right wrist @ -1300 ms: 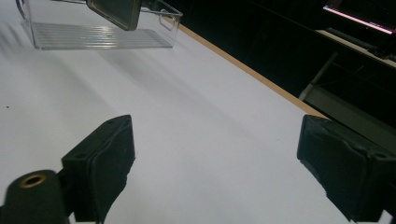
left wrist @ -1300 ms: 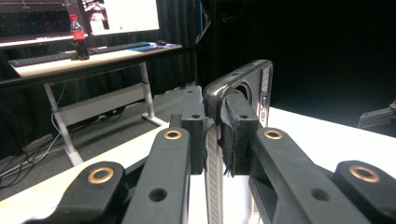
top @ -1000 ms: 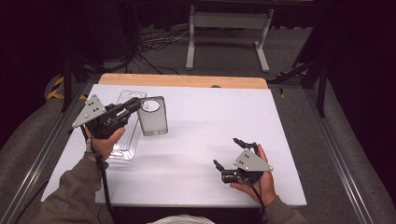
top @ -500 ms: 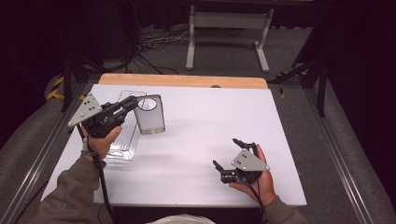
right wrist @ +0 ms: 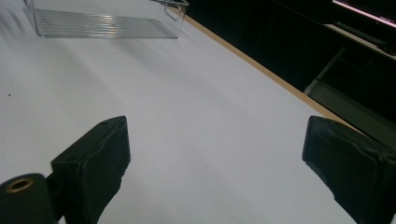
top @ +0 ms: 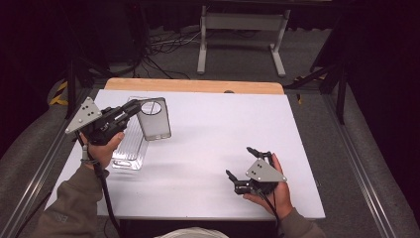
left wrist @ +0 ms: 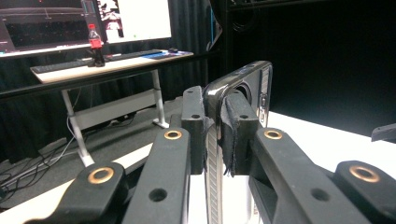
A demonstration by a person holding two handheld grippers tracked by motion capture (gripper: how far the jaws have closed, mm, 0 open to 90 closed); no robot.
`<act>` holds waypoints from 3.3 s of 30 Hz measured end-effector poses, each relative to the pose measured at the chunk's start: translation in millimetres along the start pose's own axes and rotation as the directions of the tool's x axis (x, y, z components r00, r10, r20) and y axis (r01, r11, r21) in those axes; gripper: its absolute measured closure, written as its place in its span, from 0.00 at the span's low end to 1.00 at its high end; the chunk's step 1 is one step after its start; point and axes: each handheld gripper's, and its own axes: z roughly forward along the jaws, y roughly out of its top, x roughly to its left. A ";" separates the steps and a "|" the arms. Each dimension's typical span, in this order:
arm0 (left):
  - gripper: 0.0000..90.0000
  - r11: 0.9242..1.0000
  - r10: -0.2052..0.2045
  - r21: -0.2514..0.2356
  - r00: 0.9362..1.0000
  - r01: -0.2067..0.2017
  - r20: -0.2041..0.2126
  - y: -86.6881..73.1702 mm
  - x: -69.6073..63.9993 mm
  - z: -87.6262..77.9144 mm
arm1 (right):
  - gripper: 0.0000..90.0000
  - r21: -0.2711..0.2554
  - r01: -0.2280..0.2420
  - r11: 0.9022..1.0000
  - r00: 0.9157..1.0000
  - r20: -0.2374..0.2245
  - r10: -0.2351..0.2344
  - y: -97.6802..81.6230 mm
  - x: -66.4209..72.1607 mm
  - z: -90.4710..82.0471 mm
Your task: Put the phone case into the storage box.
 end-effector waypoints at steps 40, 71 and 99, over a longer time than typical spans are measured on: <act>0.90 0.999 -0.019 -0.030 0.996 0.016 -0.087 4.0 26.2 -25.2 | 0.10 0.005 0.001 1.000 1.000 -0.002 -0.001 -0.5 -0.2 0.3; 0.90 1.000 -0.021 -0.010 0.983 0.020 -0.180 -2.8 47.2 -34.1 | 0.11 -0.002 0.004 1.000 1.000 -0.007 -0.004 -0.6 0.1 0.2; 0.90 0.993 -0.027 0.105 0.977 0.050 -0.210 -17.7 134.6 38.6 | 0.11 -0.008 -0.012 1.000 1.000 0.016 0.012 2.7 -9.6 6.4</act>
